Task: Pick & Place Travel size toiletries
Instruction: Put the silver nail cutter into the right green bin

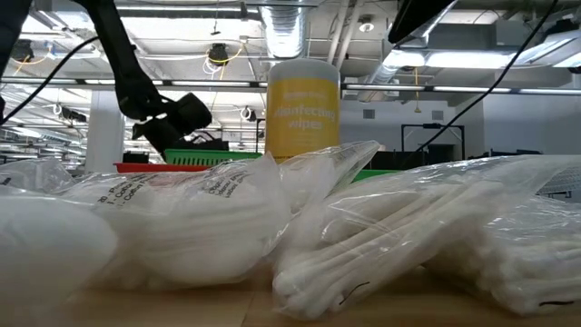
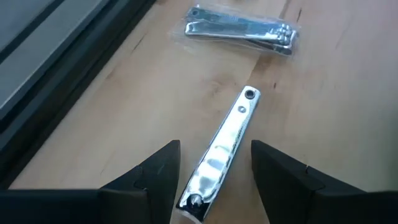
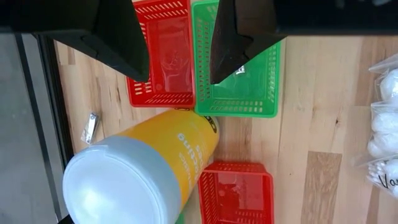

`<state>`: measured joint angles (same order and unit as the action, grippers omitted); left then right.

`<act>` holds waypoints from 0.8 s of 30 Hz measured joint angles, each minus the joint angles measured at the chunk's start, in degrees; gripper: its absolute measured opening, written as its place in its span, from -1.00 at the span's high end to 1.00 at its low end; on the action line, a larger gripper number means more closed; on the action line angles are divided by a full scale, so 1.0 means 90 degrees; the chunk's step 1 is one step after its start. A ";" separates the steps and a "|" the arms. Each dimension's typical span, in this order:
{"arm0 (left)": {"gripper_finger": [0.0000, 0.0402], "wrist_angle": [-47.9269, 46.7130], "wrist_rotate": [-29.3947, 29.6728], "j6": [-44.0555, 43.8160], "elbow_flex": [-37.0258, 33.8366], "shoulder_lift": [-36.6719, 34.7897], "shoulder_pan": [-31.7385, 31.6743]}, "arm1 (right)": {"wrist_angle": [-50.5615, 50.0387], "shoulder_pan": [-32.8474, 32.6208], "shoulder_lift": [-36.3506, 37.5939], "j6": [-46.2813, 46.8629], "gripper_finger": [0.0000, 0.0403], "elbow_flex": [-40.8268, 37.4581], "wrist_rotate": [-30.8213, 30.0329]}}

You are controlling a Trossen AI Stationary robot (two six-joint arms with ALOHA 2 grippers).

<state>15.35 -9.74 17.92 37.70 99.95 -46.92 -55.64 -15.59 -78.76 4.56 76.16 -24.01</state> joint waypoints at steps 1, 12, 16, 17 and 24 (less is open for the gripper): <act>0.07 0.0000 -0.0049 0.0123 0.0011 0.0036 0.0000 | 0.0000 0.0000 0.0000 0.0000 0.21 0.0000 0.0000; 0.07 -0.0027 -0.0100 0.0298 0.0023 -0.0028 0.0000 | 0.0000 0.0000 0.0000 0.0000 0.21 0.0000 0.0000; 0.07 -0.0087 -0.0124 0.0297 0.0020 -0.0062 0.0000 | 0.0007 0.0002 -0.0061 -0.0002 0.21 0.0000 0.0002; 0.07 -0.0099 -0.0124 0.0296 0.0020 -0.0061 0.0000 | 0.0016 0.0002 -0.0078 0.0000 0.21 0.0000 0.0001; 0.07 -0.0150 -0.0126 0.0331 0.0020 -0.0062 -0.0005 | -0.0159 0.0034 -0.0363 -0.0033 0.21 -0.0003 0.0015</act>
<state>14.00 -10.87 20.90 37.89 99.39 -46.96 -57.07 -15.29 -82.03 4.26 76.13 -23.88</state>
